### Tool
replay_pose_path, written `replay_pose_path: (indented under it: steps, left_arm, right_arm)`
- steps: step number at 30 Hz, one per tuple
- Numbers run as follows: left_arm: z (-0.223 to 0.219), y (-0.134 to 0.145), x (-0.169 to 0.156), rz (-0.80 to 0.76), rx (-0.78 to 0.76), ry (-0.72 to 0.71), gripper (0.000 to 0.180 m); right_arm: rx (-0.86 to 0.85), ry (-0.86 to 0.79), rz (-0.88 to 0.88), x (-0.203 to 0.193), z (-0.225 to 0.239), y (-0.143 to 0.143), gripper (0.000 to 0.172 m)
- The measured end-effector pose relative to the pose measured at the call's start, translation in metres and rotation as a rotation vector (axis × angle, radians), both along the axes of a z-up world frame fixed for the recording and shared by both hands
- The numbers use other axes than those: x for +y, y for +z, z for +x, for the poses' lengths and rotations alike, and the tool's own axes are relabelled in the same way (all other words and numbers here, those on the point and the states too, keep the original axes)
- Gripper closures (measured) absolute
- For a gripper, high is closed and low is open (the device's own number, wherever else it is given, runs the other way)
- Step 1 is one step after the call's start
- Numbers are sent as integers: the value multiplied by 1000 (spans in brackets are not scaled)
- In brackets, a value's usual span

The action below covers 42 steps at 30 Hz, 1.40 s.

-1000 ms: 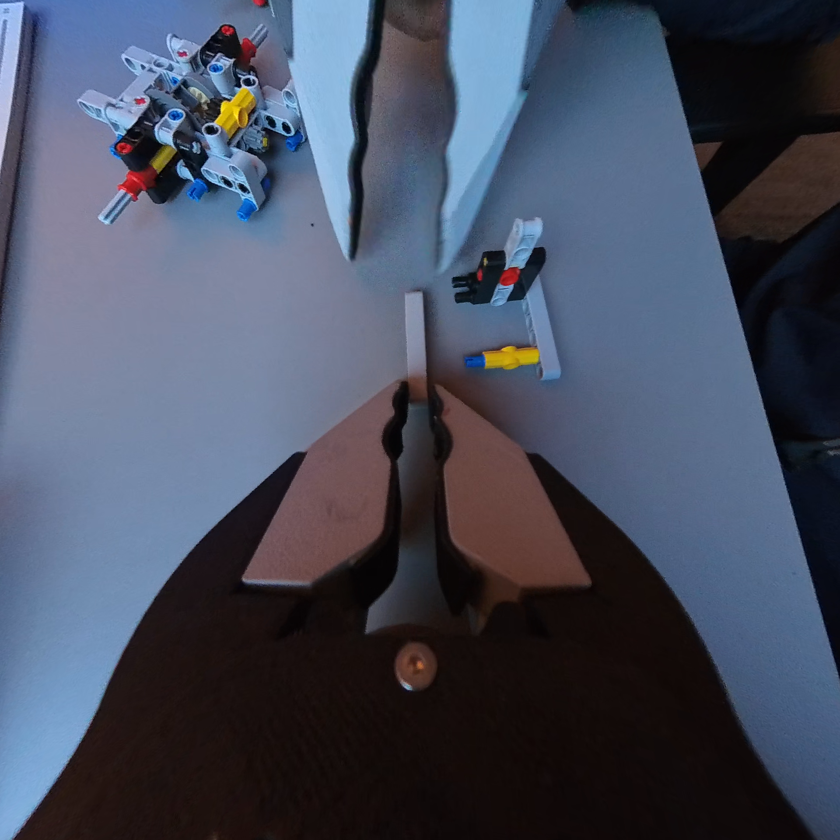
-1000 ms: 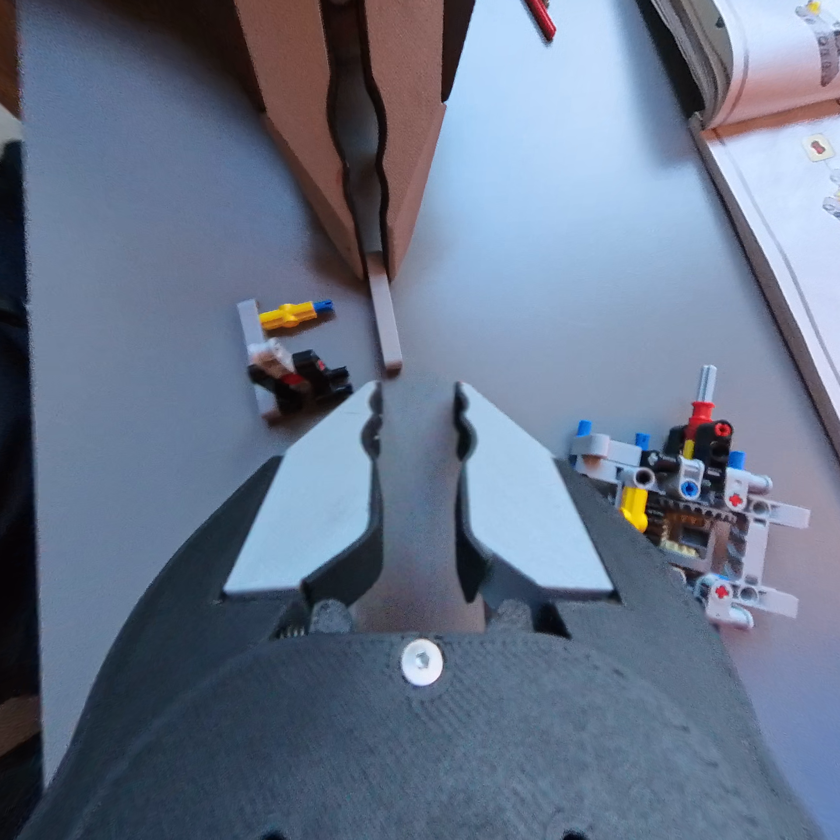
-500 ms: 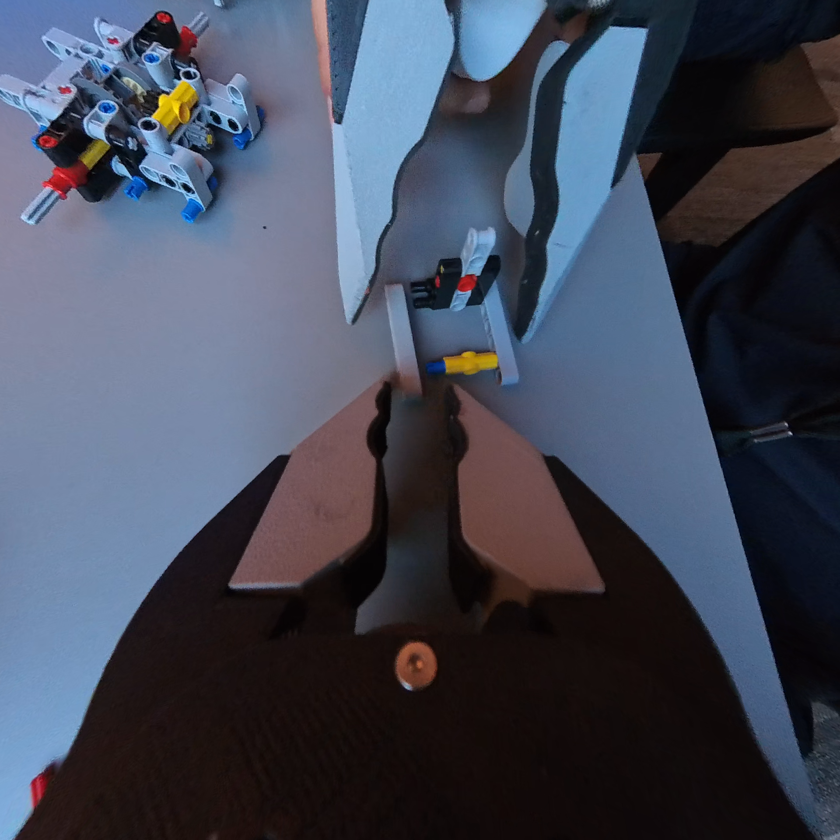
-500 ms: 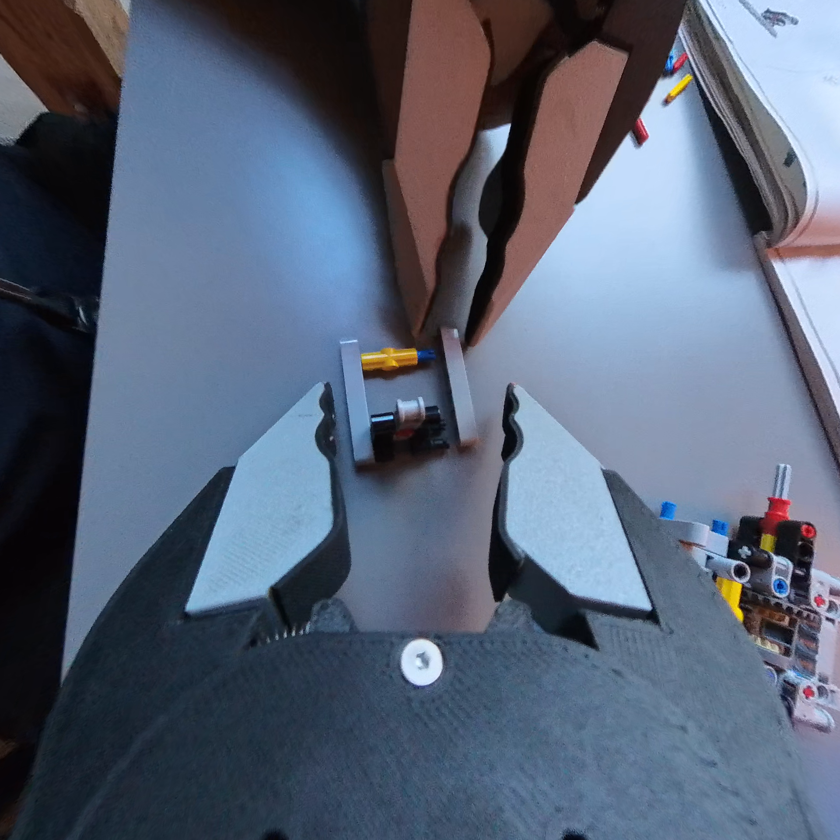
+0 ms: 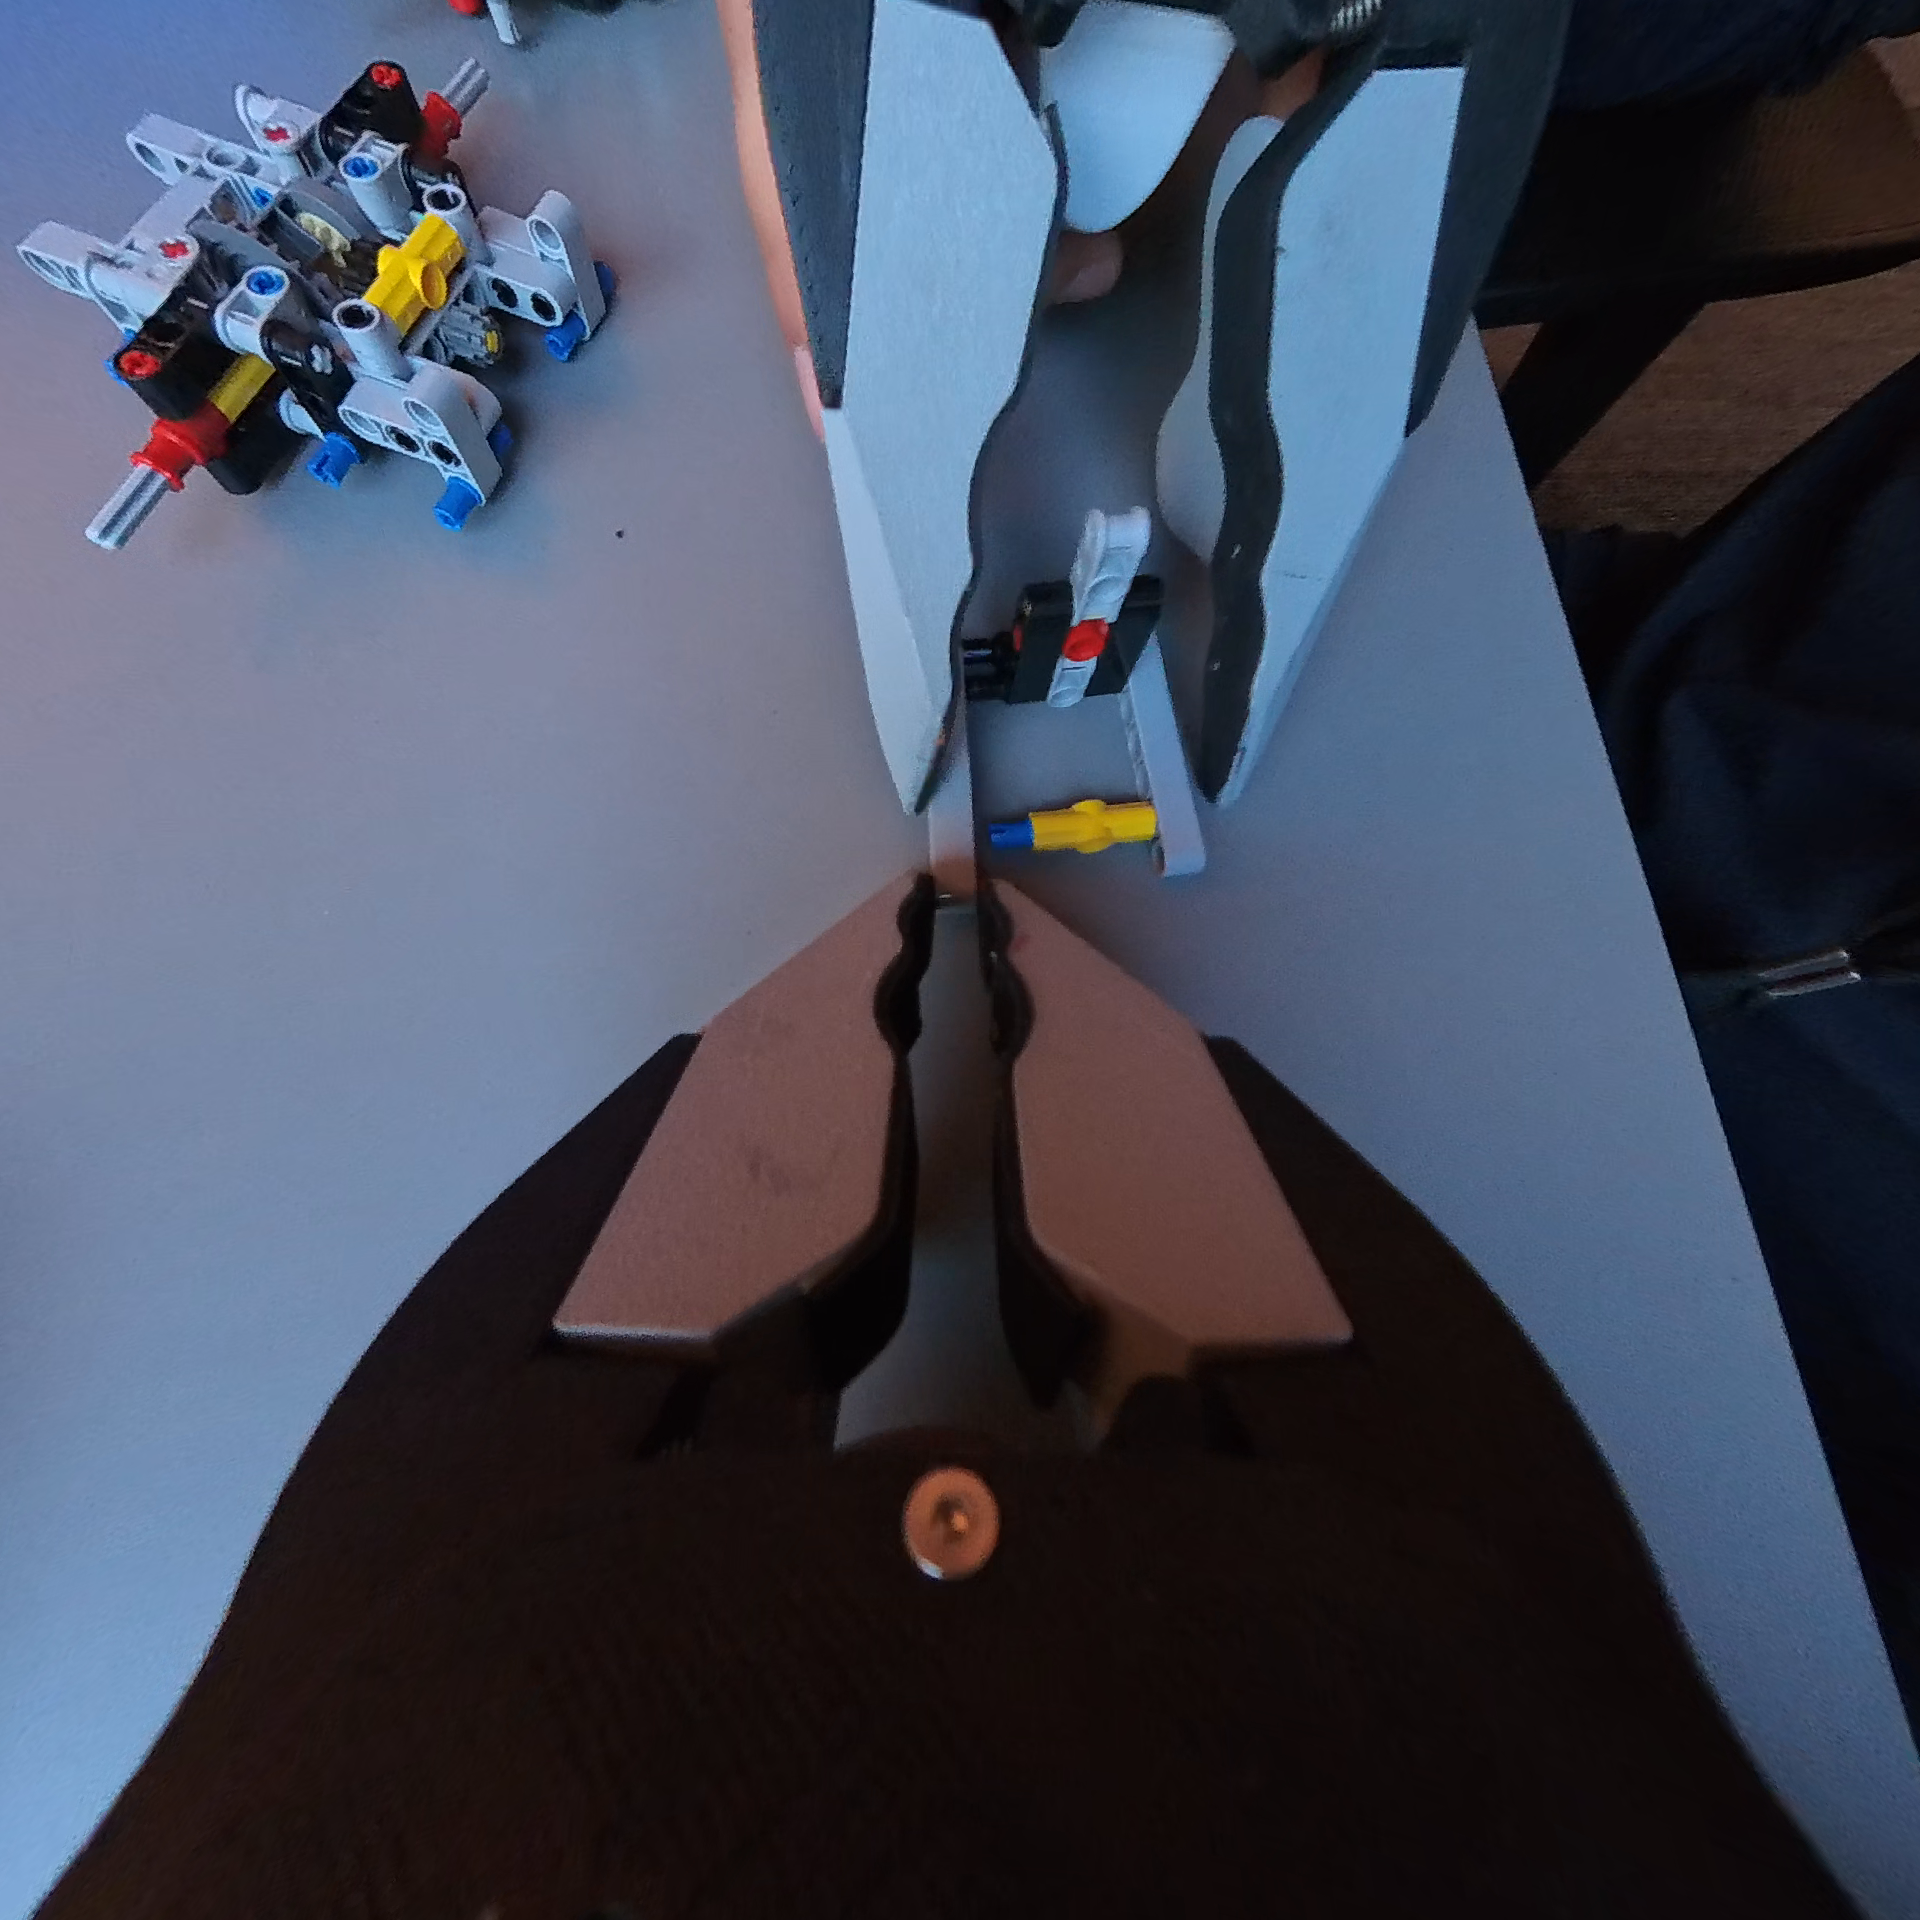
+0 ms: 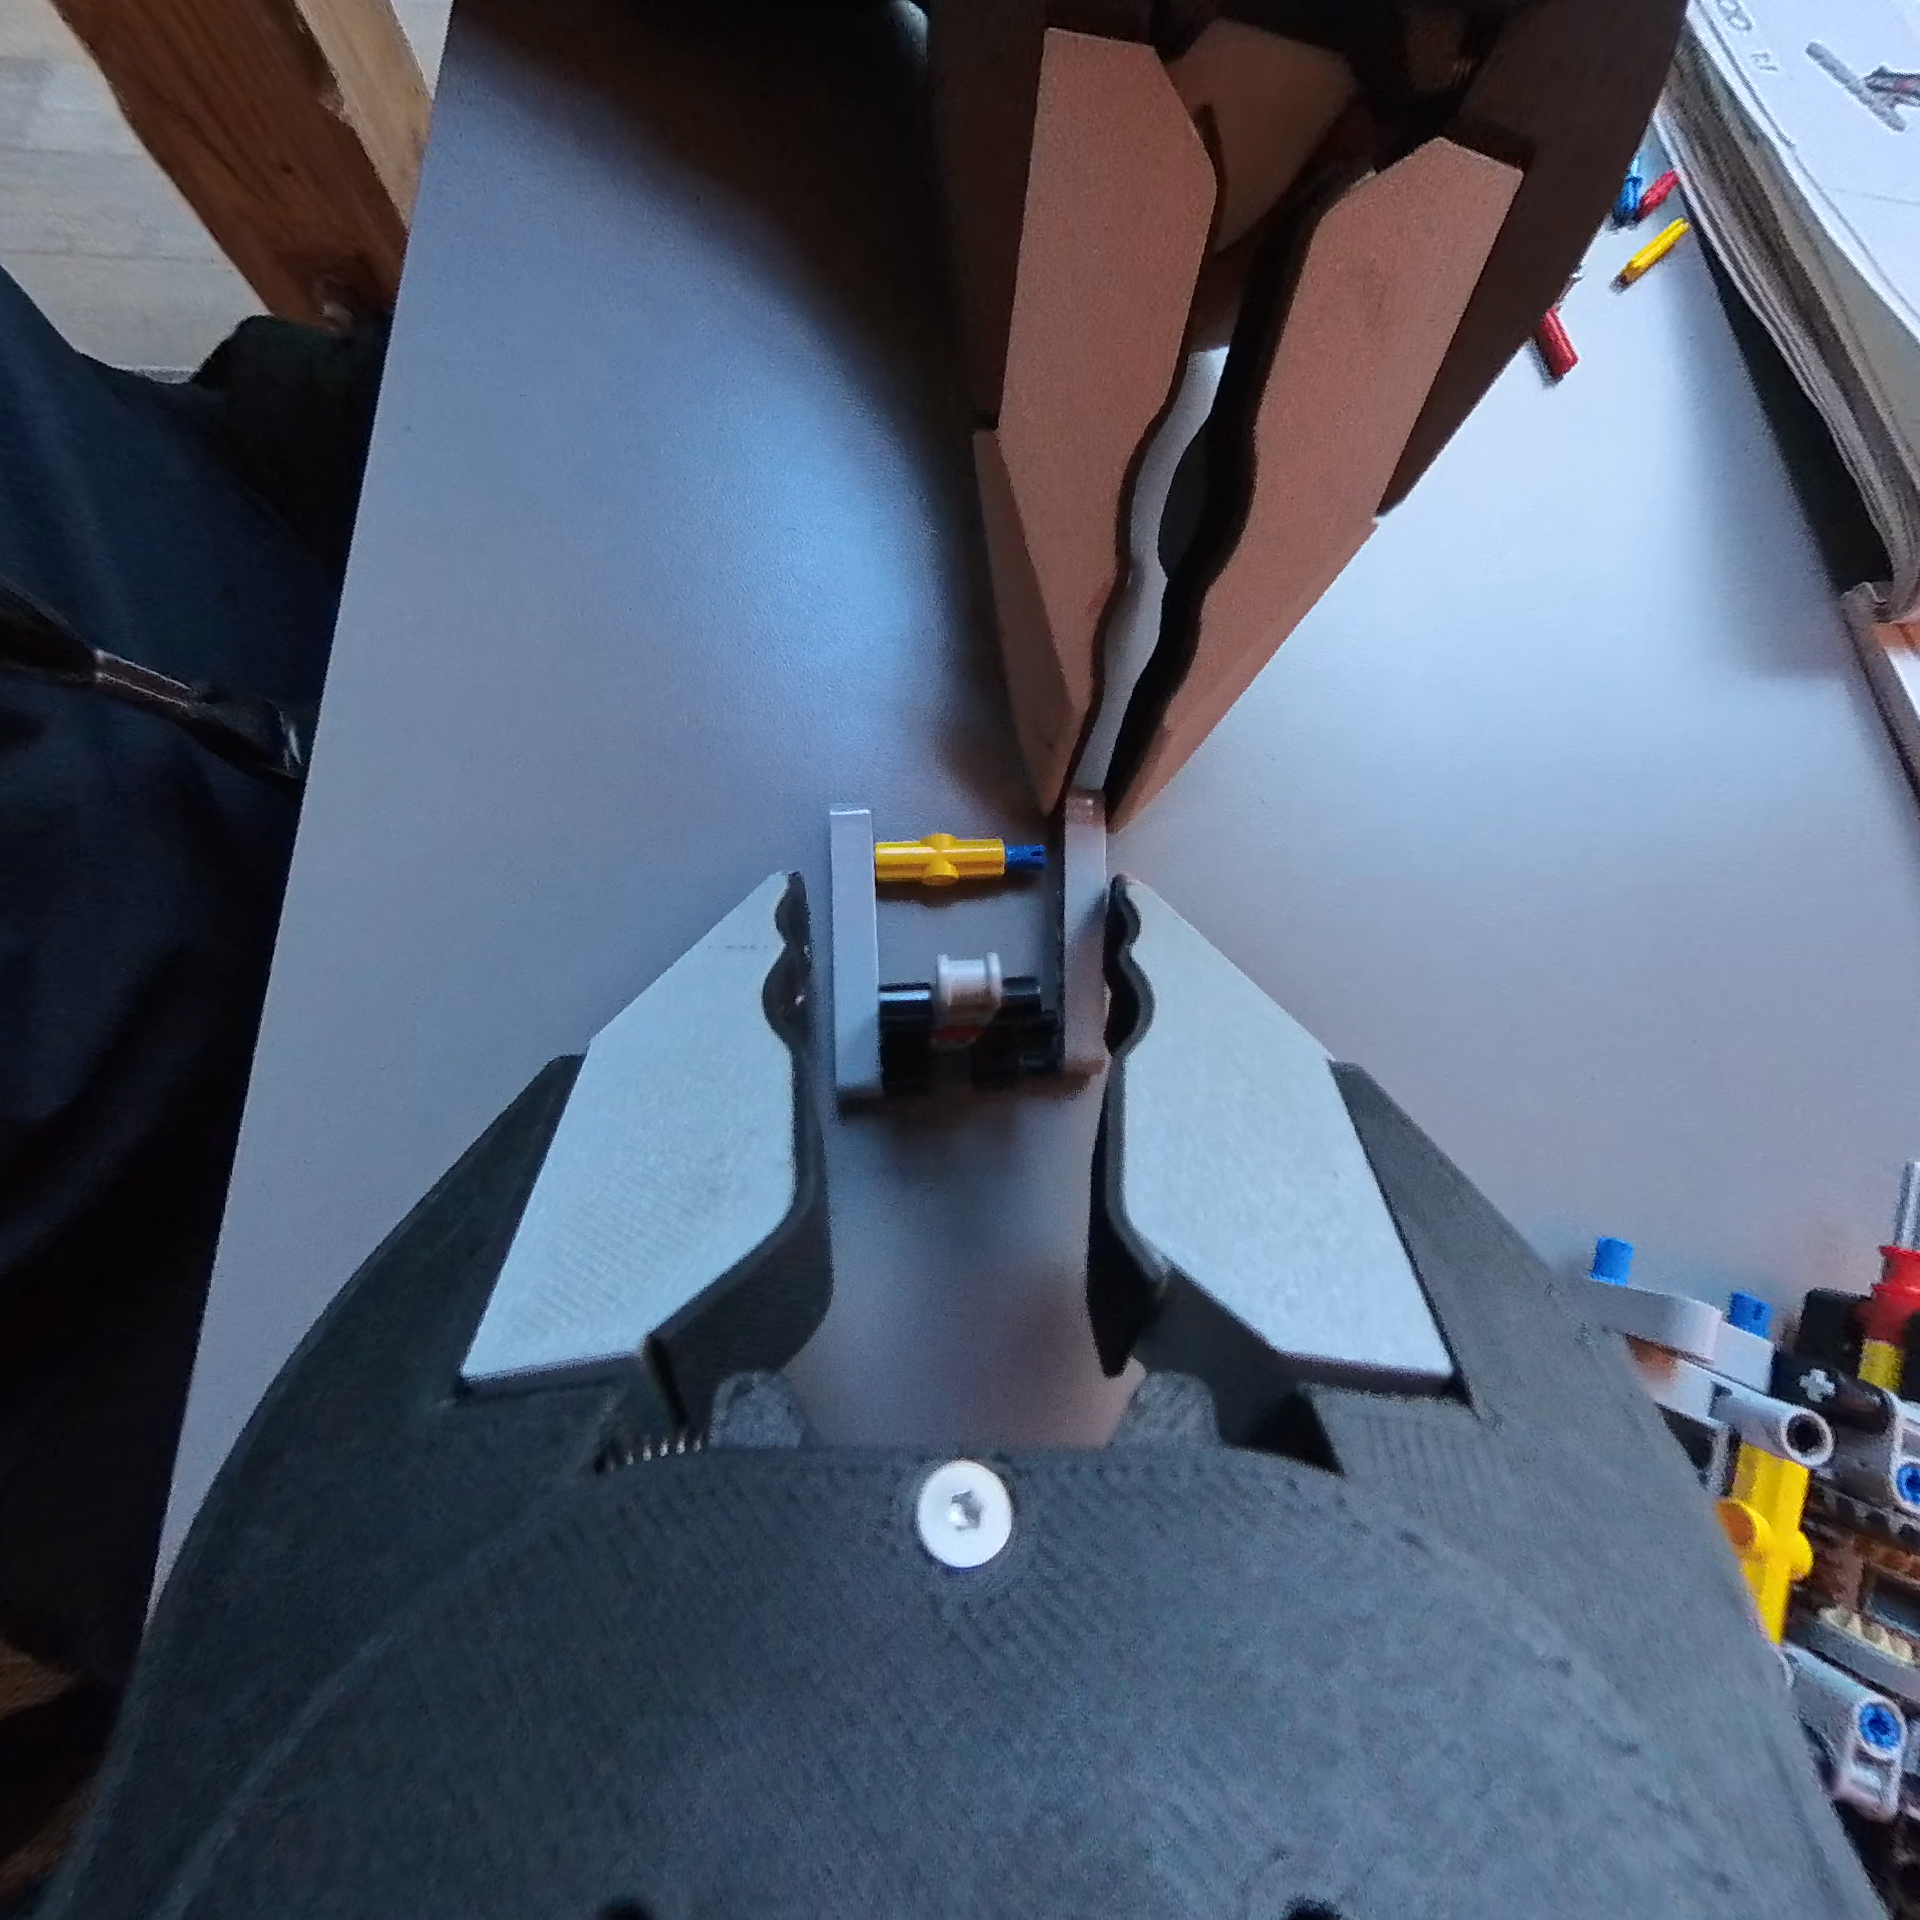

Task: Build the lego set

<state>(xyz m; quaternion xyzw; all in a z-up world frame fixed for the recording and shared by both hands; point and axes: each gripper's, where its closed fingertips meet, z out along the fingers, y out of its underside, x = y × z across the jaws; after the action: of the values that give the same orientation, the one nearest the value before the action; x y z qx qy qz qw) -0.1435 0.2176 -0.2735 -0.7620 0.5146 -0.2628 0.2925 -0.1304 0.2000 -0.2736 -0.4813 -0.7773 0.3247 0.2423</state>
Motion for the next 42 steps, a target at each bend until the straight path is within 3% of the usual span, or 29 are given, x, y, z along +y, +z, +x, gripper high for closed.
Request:
replay_pose_path:
  steps: [19, 31, 42]
  left_arm:
    - [6, 0, -4, 39, 7, -63, 175]
    - [3, 0, 1, 22, 1, -18, 175]
    - [8, 0, -1, 3, -7, -40, 175]
  right_arm:
    - [-19, 43, -40, -4, 2, -1, 123]
    - [-5, -104, 33, 17, 23, 1, 101]
    - [1, -90, -4, 10, 28, 0, 115]
